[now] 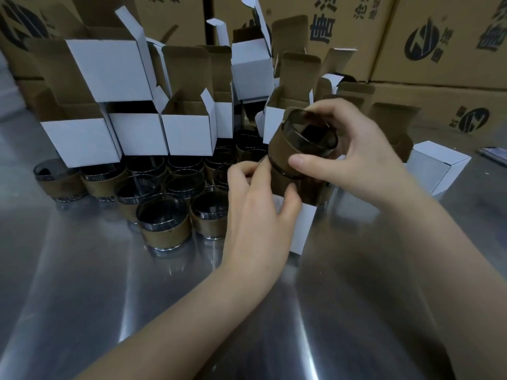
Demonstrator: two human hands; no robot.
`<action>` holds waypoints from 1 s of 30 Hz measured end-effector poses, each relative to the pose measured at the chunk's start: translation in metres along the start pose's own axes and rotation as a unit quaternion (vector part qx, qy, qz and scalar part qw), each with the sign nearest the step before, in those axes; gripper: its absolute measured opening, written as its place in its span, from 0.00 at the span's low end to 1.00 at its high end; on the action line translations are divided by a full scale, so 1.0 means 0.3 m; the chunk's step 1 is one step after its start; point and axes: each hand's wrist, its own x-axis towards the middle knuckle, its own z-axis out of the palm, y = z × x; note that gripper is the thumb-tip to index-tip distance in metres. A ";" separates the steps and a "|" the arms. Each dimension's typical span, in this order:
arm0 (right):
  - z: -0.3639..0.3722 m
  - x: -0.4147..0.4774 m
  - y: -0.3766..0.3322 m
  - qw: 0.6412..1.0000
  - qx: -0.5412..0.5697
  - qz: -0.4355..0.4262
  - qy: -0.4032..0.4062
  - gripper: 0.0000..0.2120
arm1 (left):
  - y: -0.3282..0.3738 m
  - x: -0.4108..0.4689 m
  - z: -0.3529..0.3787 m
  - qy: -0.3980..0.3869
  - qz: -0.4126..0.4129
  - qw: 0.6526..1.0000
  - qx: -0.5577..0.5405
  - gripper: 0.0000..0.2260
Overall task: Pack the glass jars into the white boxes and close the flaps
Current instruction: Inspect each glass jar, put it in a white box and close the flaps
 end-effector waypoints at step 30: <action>0.004 0.040 -0.158 0.912 -0.368 0.060 -0.172 0.20 | -0.057 -0.018 0.015 -0.045 0.013 0.999 -0.028 0.41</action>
